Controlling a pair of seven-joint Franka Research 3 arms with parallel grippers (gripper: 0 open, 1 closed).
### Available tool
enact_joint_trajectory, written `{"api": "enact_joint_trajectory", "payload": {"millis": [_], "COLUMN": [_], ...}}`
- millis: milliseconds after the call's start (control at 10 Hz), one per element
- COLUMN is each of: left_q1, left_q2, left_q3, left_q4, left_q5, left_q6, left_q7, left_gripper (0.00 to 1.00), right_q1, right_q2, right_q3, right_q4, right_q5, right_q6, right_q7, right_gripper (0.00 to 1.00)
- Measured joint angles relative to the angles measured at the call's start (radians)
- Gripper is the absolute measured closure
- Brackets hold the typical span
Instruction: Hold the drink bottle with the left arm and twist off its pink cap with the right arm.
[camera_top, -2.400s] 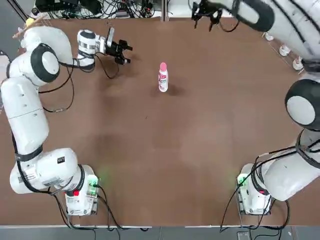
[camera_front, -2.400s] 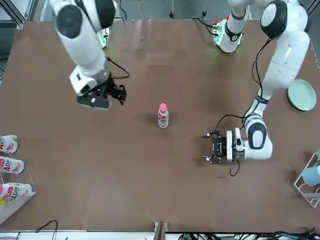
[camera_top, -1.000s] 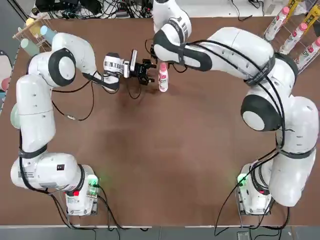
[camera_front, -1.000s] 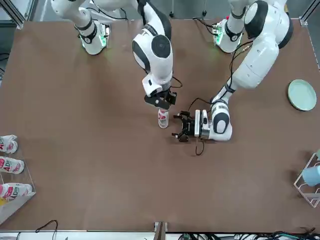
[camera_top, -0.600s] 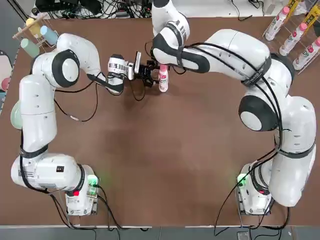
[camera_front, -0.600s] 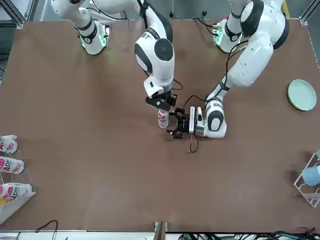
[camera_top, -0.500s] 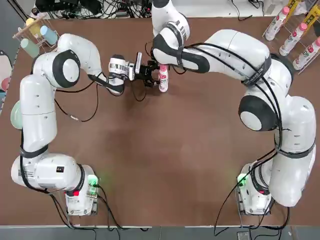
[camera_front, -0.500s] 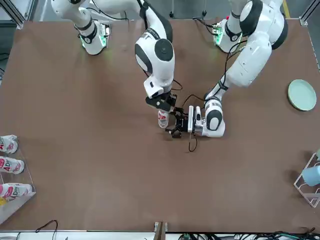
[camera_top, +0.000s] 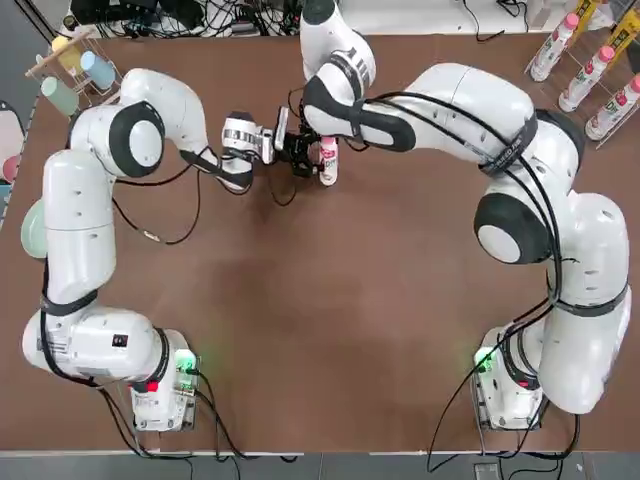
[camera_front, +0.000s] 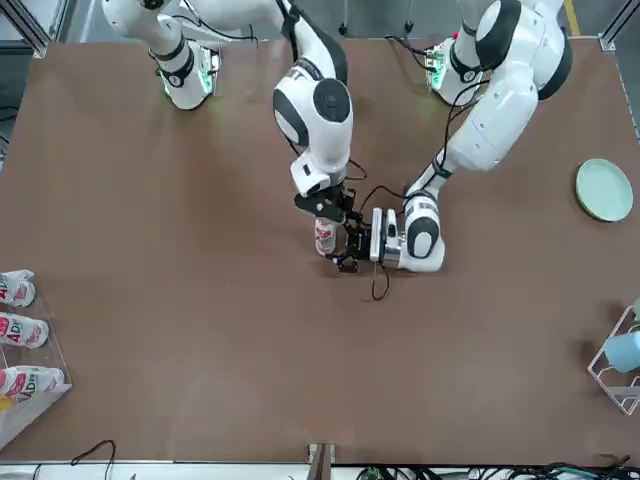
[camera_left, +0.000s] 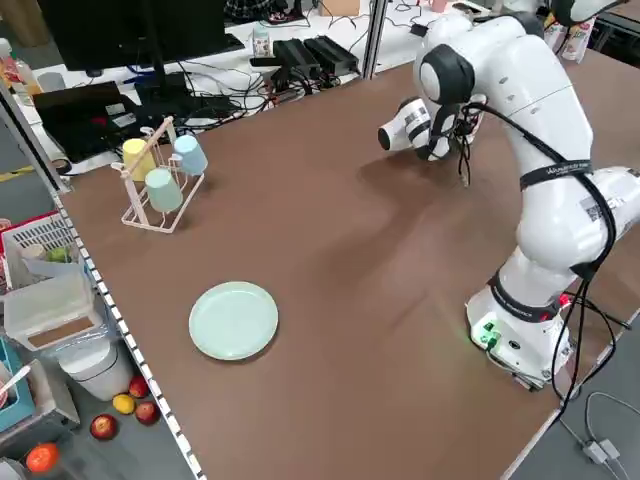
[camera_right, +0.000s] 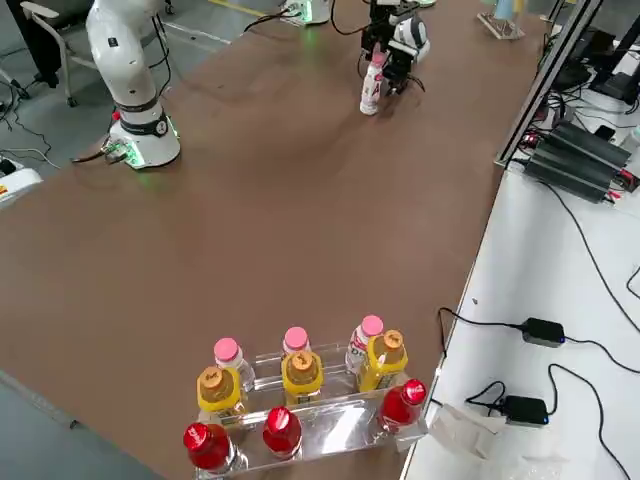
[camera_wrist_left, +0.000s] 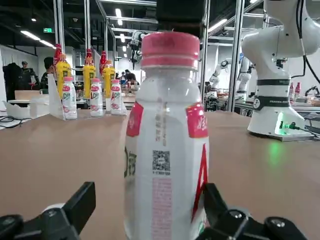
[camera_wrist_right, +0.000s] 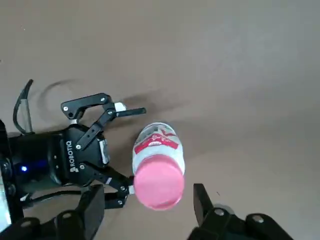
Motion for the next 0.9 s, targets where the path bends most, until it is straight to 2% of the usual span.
{"api": "enact_joint_trajectory", "payload": {"millis": [700, 900], "left_q1": [-0.048, -0.053], "left_q2": [0.000, 0.000], "left_q3": [0.002, 0.003], "left_q4": [-0.002, -0.002], "left_q5": [-0.045, -0.054], "left_q6": [0.000, 0.000], "left_q7": [0.000, 0.009], "left_gripper": [0.04, 0.07], "right_q1": [0.004, 0.008], "right_q2": [0.005, 0.004], "right_q3": [0.000, 0.000], "right_q4": [-0.011, -0.014], "right_q5": [-0.012, -0.013], "right_q6": [-0.001, -0.002], "right_q7": [-0.004, -0.007], "right_gripper": [0.19, 0.19]}}
